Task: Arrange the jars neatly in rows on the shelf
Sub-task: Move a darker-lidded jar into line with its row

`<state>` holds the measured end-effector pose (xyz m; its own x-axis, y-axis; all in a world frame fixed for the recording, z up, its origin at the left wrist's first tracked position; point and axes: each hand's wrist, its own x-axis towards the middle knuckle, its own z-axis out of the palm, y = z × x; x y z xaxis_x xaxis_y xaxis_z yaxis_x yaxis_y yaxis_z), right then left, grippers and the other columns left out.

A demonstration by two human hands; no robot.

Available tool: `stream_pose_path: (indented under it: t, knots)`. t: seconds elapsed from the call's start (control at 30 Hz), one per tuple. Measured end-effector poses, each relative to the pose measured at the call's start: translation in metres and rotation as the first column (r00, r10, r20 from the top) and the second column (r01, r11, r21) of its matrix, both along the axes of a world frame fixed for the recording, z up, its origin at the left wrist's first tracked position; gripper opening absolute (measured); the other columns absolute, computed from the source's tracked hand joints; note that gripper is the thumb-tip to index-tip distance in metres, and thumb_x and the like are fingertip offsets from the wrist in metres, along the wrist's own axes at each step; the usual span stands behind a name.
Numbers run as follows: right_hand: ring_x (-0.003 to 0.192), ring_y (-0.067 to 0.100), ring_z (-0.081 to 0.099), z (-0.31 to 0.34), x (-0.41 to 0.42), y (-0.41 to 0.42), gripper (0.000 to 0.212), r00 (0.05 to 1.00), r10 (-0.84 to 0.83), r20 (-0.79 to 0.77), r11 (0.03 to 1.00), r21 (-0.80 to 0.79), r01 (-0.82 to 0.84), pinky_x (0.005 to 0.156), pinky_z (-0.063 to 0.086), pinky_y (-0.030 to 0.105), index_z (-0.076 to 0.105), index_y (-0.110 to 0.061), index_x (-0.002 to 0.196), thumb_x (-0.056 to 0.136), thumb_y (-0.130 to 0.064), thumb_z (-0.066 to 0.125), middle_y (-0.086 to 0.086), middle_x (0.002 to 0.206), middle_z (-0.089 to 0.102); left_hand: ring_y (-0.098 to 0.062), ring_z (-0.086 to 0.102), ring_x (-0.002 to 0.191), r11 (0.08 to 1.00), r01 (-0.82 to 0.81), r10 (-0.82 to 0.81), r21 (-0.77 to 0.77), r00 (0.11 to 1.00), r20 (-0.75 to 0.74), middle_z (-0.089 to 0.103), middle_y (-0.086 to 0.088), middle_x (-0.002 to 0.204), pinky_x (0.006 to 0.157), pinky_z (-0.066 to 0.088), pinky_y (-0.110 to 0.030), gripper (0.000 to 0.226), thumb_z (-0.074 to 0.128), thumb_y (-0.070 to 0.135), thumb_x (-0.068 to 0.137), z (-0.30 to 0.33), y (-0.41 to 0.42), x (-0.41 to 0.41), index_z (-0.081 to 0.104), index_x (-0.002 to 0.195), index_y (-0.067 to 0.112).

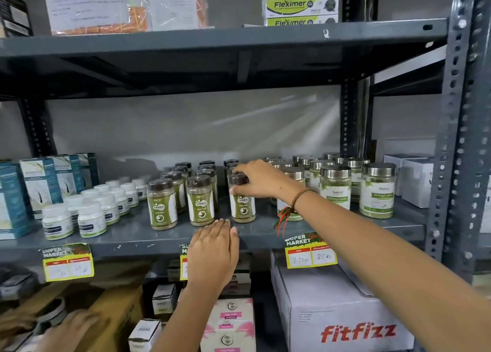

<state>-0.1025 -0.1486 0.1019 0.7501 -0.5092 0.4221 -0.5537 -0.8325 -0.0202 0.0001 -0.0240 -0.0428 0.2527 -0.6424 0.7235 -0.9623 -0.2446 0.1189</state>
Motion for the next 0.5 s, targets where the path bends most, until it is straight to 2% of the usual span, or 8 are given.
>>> stream_pose_path:
  t: [0.23, 0.5]
  knots:
    - [0.114, 0.036, 0.062, 0.003, -0.006, 0.003, 0.067, 1.000, -0.009, 0.007, 1.000, 0.014, 0.009, 0.092, 0.053, 0.048, 0.059, -0.019, 0.131, 0.079, -0.062, 0.063, 0.013, 0.123, 0.067, -0.019, 0.064, 0.107, 1.000, 0.001, -0.001, -0.028, 1.000, 0.006, 0.072, -0.006, 0.112, 0.097, 0.047, -0.036, 0.044, 0.033, 0.035, 0.096, 0.000, 0.001, -0.001, 0.068, 0.110, 0.011]
    - [0.115, 0.037, 0.061, 0.000, -0.010, 0.012, 0.078, 0.999, -0.036, 0.015, 0.998, -0.052, 0.036, 0.090, 0.053, 0.048, 0.051, -0.019, 0.140, 0.080, -0.070, 0.056, 0.012, 0.125, 0.066, -0.020, 0.064, 0.107, 1.000, 0.001, -0.001, -0.028, 1.000, 0.010, 0.072, -0.007, 0.112, 0.097, 0.048, -0.036, 0.043, 0.035, 0.034, 0.096, 0.002, 0.001, -0.002, 0.068, 0.110, 0.010]
